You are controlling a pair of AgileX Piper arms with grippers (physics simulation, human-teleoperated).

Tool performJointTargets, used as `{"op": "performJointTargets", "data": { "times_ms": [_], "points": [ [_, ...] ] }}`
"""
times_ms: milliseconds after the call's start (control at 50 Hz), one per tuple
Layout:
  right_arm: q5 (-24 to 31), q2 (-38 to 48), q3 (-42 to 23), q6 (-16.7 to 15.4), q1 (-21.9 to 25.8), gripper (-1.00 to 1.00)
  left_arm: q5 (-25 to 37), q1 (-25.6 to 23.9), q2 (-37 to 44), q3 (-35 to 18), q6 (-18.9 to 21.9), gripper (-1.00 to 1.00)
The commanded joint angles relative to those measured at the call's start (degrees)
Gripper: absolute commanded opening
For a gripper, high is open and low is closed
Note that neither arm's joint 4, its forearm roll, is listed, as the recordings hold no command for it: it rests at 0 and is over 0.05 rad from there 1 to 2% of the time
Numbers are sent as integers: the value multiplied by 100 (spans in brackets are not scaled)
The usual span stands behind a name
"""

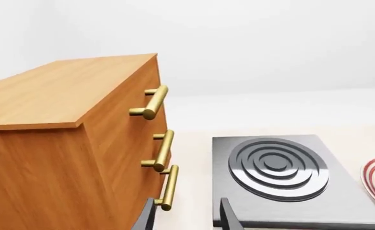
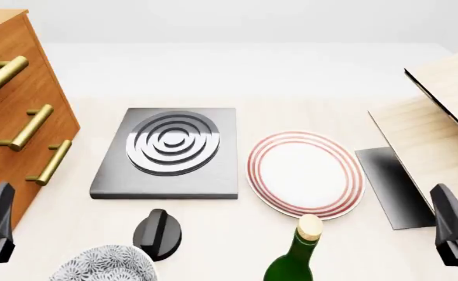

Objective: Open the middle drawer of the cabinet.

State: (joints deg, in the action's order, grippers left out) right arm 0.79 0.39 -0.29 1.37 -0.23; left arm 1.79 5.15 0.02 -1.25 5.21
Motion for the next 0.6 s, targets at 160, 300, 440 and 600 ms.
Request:
{"op": "performJointTargets", "data": {
  "times_ms": [160, 300, 440, 600],
  "points": [
    [-31, 12, 7, -19, 3, 100, -22, -52, 0, -160, 246, 100],
    [-24, 6, 6, -18, 3, 100, 390, 100, 93, -485, 869, 100],
    [-22, 5, 6, -17, 3, 100, 22, 308, 584, -709, 1520, 100],
    [-20, 5, 5, -16, 3, 100, -777, 73, 1506, -982, 2401, 100]
  ]
}}
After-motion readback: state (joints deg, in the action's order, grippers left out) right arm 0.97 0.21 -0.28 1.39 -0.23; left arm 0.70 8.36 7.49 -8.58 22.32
